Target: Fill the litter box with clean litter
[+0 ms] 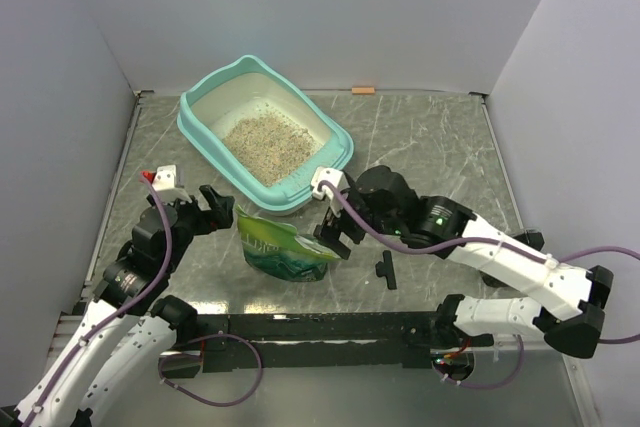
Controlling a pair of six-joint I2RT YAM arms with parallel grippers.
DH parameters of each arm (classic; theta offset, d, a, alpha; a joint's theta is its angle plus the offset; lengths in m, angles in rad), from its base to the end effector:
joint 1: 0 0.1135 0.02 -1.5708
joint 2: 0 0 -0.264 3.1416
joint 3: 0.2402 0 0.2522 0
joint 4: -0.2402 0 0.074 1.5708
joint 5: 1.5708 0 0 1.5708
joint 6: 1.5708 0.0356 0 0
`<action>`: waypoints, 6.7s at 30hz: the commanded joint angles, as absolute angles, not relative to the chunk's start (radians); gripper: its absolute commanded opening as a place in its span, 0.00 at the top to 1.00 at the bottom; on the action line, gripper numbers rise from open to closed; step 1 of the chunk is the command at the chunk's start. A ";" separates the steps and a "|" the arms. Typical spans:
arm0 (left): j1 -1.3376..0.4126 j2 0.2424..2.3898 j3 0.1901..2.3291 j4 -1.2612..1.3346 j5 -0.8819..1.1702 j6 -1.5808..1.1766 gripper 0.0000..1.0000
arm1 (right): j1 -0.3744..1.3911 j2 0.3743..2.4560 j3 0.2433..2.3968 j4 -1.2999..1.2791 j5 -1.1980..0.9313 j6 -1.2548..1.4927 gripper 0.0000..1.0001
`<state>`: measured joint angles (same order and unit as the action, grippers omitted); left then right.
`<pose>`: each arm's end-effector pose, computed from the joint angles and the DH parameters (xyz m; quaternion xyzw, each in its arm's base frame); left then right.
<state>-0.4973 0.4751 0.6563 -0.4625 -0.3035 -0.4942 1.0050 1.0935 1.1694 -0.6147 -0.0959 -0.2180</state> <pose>0.1098 -0.0475 0.3074 -0.0896 0.7902 -0.1763 0.5800 0.1217 0.1980 0.3702 -0.5181 0.6978 0.2275 0.4392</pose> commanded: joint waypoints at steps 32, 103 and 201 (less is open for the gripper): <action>-0.500 0.494 0.658 -0.448 -0.268 -0.483 0.05 | 0.965 1.328 1.132 -0.476 -0.288 -0.221 0.36; -0.500 0.509 0.658 -0.448 -0.259 -0.480 0.04 | 0.905 1.081 1.031 -0.457 -0.225 -0.118 1.00; -0.499 0.551 0.660 -0.449 -0.262 -0.483 0.03 | 0.428 2.306 2.151 -0.612 -0.038 0.046 0.36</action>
